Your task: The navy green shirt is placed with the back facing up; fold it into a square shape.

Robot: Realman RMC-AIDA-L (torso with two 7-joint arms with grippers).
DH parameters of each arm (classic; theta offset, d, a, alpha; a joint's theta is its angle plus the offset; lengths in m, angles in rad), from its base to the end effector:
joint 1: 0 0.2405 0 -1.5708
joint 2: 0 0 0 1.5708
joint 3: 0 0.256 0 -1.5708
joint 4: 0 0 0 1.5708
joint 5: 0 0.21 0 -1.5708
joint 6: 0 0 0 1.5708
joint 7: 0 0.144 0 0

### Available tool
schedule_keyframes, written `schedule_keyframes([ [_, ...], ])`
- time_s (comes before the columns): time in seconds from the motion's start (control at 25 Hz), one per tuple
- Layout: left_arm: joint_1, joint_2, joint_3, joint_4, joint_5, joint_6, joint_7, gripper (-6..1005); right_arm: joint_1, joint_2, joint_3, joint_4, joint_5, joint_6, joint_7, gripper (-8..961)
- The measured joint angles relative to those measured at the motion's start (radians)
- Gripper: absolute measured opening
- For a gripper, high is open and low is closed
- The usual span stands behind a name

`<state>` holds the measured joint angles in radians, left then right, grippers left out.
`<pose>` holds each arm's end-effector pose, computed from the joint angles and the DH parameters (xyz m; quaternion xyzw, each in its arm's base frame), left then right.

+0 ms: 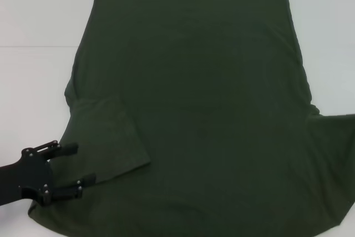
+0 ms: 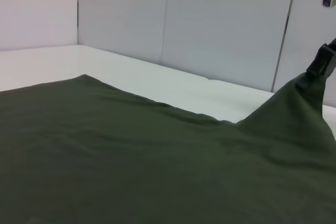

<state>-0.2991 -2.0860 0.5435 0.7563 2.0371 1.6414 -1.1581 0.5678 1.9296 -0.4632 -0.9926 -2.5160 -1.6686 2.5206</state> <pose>-0.3296 0.2653 0.0303 -0.9296 -0.1975 -0.2201 0.2200 0.3144 0.3429 0.1280 -0.7246 0.6519 0.0975 0.2011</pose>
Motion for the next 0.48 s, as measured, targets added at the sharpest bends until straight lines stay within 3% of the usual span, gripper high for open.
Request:
schedule_keyframes([
  [0.2, 0.000, 0.000, -0.004, 0.000, 0.000, 0.000, 0.000, 849, 0.023, 0.001, -0.015, -0.016, 0.017, -0.012, 0.000, 32],
  [0.48, 0.000, -0.001, -0.004, 0.000, 0.001, 0.000, 0.000, 849, 0.090, 0.023, -0.118, -0.009, 0.017, -0.025, 0.000, 32],
])
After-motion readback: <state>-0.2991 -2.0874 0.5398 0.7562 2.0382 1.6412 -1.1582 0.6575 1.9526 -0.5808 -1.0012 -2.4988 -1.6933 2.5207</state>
